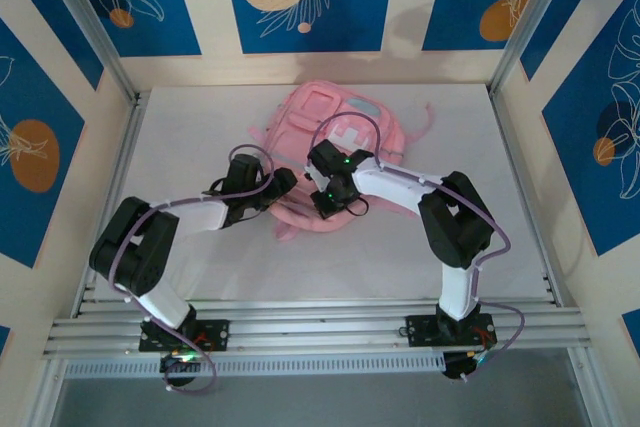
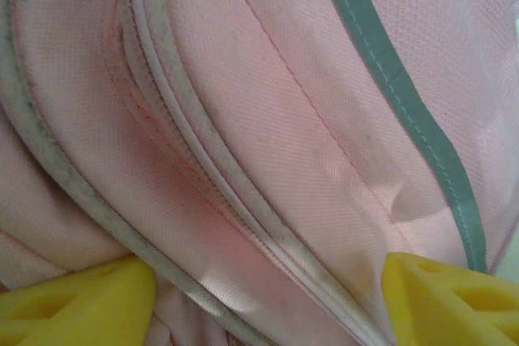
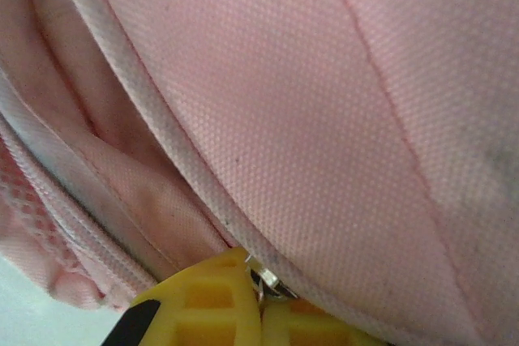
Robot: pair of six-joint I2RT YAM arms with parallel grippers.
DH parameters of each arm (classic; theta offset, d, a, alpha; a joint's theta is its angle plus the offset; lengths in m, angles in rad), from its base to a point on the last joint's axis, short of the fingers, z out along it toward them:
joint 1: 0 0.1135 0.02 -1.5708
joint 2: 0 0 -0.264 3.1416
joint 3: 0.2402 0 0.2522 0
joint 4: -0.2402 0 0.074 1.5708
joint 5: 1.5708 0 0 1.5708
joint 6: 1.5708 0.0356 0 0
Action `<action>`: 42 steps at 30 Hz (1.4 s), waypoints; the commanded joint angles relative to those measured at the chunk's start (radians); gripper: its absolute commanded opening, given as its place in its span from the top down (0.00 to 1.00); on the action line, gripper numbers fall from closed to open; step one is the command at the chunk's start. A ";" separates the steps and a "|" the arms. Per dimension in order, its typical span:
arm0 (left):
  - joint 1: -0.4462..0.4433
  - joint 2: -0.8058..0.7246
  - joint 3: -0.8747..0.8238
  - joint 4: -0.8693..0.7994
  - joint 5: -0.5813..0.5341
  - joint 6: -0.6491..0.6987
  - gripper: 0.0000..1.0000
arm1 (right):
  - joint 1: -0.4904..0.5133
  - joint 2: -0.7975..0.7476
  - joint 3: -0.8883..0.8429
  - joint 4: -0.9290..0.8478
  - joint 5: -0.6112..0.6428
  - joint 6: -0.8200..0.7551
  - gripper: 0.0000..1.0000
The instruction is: Pack the student bag
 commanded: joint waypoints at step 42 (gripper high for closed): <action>0.099 -0.132 0.066 -0.416 -0.081 0.335 0.23 | -0.287 -0.107 0.129 -0.030 0.081 -0.051 0.53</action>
